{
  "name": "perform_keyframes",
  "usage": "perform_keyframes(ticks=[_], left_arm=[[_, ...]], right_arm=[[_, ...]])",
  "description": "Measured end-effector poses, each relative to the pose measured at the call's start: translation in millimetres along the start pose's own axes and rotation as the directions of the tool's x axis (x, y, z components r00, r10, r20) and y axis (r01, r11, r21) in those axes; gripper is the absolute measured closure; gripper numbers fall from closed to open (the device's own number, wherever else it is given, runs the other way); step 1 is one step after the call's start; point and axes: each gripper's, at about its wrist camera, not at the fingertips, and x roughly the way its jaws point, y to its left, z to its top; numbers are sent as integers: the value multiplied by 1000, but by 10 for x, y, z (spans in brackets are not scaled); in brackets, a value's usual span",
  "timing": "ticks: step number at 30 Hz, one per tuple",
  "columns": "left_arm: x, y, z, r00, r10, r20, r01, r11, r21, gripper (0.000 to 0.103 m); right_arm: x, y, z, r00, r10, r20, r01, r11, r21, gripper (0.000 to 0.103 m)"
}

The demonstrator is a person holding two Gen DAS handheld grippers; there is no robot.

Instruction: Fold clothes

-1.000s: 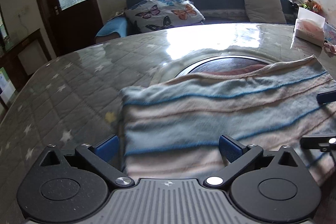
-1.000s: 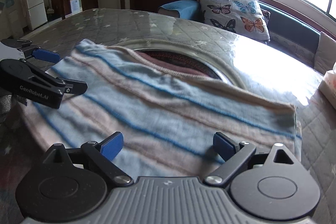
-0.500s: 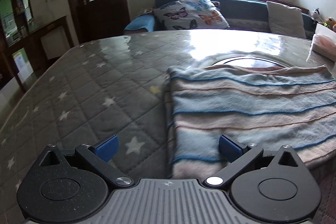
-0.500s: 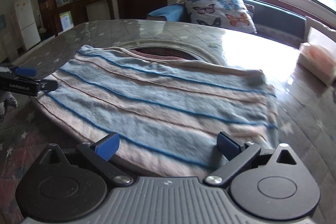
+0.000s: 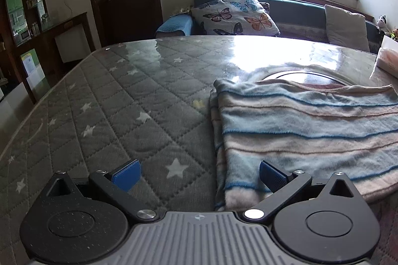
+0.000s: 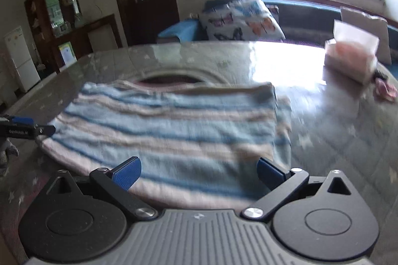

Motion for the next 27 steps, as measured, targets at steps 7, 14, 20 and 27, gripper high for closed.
perform_keyframes(ticks=[7, 14, 20, 27], left_arm=[[106, 7, 92, 1000, 14, -10, -14, 1000, 18, 0], [378, -95, 374, 1000, 30, 2, -30, 999, 45, 0], [694, -109, 576, 997, 78, -3, -78, 995, 67, 0], [810, -50, 789, 997, 81, 13, -81, 996, 44, 0]], right_arm=[[190, -205, -1, 999, -24, -49, 27, 998, 60, 2], [206, -213, 126, 1000, 0, -14, 1, 999, 47, 1], [401, -209, 130, 999, 6, -39, -4, 999, 36, 1], [379, -223, 186, 999, 22, -40, -21, 1000, 21, 1]])
